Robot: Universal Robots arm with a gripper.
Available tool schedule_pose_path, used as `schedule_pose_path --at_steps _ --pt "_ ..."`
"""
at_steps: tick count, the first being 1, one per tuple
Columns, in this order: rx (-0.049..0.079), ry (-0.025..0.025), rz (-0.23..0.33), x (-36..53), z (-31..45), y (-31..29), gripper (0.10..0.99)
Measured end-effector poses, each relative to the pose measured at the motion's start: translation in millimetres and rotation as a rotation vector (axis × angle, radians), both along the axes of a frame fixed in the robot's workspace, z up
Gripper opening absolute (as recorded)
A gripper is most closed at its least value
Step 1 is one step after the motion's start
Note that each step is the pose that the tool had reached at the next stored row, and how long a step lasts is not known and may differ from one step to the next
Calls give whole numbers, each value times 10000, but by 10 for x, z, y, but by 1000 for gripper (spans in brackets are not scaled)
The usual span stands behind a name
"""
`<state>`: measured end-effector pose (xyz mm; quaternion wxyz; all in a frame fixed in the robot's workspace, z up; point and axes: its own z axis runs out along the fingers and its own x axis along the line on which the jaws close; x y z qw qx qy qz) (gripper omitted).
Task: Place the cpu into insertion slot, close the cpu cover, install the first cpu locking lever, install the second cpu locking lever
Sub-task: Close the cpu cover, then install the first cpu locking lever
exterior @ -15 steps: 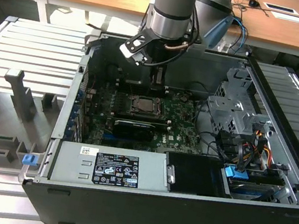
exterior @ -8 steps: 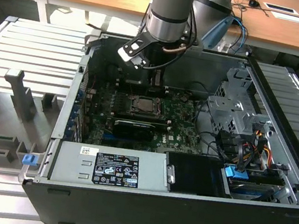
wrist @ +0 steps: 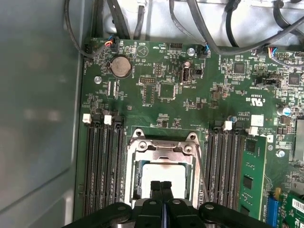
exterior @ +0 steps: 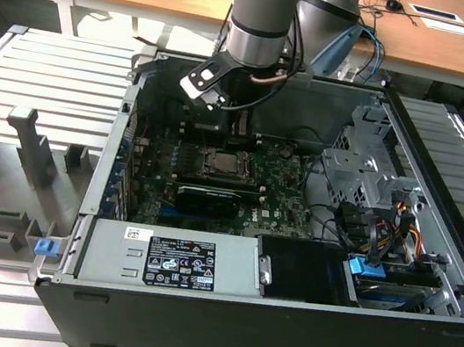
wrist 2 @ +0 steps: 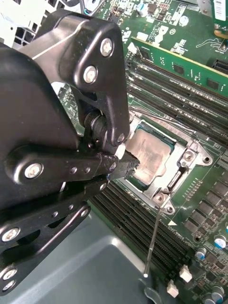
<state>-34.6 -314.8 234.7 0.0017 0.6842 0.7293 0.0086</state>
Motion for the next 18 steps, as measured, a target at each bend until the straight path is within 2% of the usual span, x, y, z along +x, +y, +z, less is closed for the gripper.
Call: schedule_pose_path --at_steps 13,15,18 --pt "12 1 1 -22 8 -2 106" --pt "13 0 1 -22 44 -2 106" --pt "12 1 1 -22 138 -2 106"
